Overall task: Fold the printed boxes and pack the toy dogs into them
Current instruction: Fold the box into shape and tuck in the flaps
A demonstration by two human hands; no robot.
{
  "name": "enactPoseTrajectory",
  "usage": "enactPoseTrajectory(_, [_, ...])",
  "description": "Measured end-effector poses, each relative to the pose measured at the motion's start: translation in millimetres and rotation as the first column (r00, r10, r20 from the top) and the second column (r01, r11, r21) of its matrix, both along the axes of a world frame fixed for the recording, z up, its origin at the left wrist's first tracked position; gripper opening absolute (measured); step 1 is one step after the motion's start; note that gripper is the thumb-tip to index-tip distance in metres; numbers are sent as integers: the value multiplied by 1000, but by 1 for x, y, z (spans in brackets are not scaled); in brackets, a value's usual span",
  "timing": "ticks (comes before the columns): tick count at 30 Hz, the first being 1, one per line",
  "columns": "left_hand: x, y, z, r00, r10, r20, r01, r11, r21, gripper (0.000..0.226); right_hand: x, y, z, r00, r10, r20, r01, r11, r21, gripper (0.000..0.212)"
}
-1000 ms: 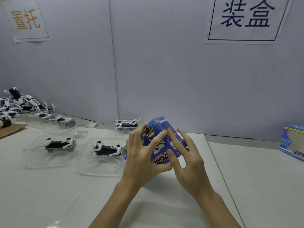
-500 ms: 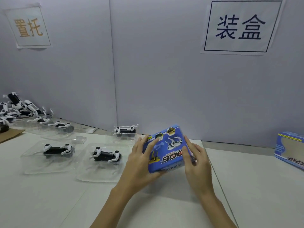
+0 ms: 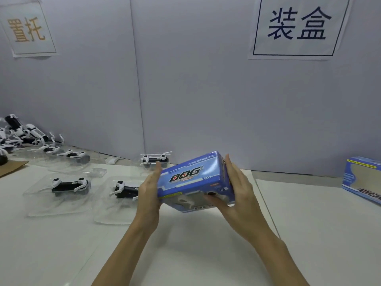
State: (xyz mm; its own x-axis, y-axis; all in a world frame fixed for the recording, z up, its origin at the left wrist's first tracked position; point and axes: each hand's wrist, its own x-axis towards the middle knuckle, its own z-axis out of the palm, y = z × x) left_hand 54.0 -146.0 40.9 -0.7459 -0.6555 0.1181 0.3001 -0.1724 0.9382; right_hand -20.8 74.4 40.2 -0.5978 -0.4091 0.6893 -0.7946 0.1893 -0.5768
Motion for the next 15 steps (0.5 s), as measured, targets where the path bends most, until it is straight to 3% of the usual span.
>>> enactPoseTrajectory(3, [4, 4, 1, 993, -111, -28, 107, 986, -129, 70, -2, 4, 1, 977, -28, 214, 61, 987, -147, 93])
enactPoseTrajectory(6, [3, 22, -3, 962, -268, 44, 267, 902, -340, 56, -13, 11, 0, 917, -1, 399, 88, 976, -200, 41])
enactPoseTrajectory(8, [-1, 35, -11, 936, -343, 77, 348, 872, -344, 66, -18, 12, -2, 876, 21, 481, 87, 975, -202, 21])
enactPoseTrajectory(10, [-3, 43, -15, 933, -356, 48, 355, 893, -277, 68, -20, 12, -4, 851, 26, 524, 90, 977, -195, 30])
enactPoseTrajectory(15, [-4, 32, -20, 928, -370, 26, 367, 903, -223, 47, -16, 2, -12, 848, -6, 530, 105, 982, -156, 44])
